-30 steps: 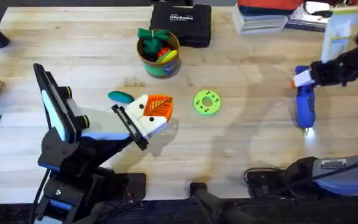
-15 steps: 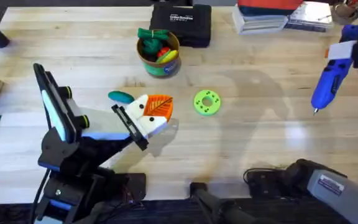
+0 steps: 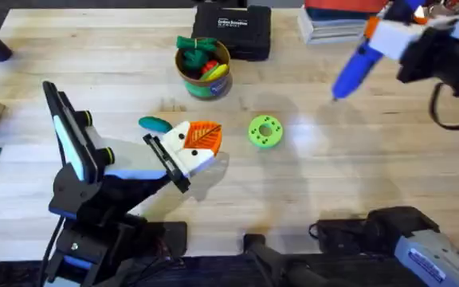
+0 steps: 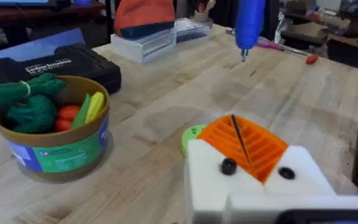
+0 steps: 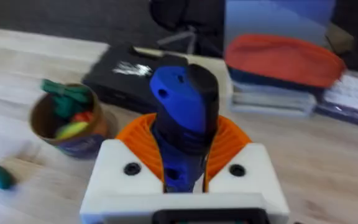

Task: Pick up the gripper from the table and insert it into the empty holder that is missing its gripper. Then pick up a screw, insert it into the mounting hole, and use the screwdriver to tighten it. Finally, clean up the table by picking up the vegetable and placing it into the bucket.

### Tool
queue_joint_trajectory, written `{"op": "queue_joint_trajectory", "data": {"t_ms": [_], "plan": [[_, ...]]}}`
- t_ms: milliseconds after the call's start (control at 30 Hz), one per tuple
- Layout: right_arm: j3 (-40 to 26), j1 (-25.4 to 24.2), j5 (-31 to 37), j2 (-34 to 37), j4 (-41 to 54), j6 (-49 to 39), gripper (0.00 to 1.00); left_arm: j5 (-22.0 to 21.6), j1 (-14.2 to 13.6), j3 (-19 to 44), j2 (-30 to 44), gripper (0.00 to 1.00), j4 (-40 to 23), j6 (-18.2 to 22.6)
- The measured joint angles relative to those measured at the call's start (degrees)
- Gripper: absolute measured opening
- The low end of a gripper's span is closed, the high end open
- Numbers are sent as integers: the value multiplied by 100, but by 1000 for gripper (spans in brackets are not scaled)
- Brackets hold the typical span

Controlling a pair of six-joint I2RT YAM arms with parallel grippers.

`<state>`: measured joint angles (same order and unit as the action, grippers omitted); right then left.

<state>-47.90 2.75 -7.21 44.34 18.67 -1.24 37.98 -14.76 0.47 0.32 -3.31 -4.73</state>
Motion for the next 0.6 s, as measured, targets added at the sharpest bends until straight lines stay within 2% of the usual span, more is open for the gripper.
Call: {"op": "queue_joint_trajectory", "data": {"t_ms": [133, 267, 433, 600], "plan": [[355, 1078, -21, 12, -1465, 545, 242, 0, 0, 0, 0, 4, 0, 0], [395, 2029, -95, 356, -2463, 646, 239, 0, 0, 0, 0, 4, 0, 0], [425, 2887, -228, 933, -3560, 688, 234, 0, 0, 0, 0, 4, 0, 0], [448, 3473, -418, 1330, -4454, 685, 230, 0, 0, 0, 0, 4, 0, 0]]}}
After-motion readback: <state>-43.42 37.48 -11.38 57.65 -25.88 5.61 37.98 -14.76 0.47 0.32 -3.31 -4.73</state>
